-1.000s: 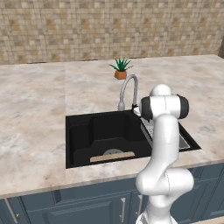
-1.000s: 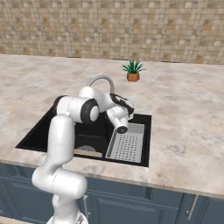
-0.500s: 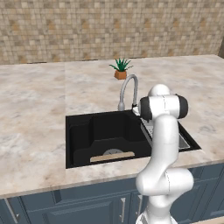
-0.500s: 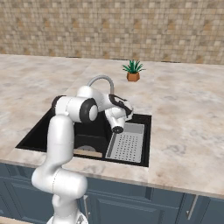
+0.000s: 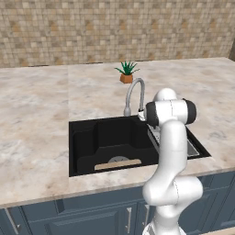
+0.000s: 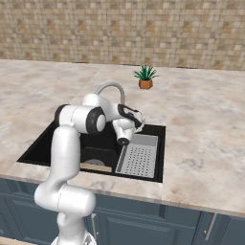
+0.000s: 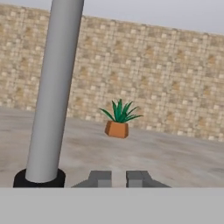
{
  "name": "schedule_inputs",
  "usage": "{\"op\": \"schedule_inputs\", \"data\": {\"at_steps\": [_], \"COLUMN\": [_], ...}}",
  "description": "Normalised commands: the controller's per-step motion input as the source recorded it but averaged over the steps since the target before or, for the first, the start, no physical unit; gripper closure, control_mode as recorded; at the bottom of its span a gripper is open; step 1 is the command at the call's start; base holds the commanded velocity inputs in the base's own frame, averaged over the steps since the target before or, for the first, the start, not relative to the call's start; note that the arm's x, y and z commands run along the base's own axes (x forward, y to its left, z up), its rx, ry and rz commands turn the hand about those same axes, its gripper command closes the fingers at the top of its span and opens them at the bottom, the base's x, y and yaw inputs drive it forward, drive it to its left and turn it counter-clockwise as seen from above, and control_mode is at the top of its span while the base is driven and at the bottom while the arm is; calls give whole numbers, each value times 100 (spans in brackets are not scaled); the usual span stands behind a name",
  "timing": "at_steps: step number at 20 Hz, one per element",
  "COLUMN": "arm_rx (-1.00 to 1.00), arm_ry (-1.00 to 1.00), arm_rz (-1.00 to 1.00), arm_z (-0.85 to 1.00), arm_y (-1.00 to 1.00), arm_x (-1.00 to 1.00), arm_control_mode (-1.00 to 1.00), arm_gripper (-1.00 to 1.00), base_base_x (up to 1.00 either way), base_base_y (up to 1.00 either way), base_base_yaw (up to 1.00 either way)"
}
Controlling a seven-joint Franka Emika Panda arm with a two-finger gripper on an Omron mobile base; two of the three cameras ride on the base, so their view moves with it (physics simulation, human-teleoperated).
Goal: Turn on the sink faucet with hot water and rinse the cutting board for ten seconds, then turn off the faucet. Push the cutting board to reach the water if necessary.
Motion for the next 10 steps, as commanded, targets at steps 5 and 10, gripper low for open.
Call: {"op": "schedule_inputs", "data": {"at_steps": [5,10], "arm_rx": [0,0], "arm_ry": [0,0], "arm_rz": [-8,-4], "arm_z": [-6,-11], "arm_y": [14,2], "arm_x": [0,0], "arm_control_mode": [-100,-100], "arm_gripper": [100,100], "base_base_x": [0,0], "base_base_y": [0,0], "base_base_yaw": [0,0]}}
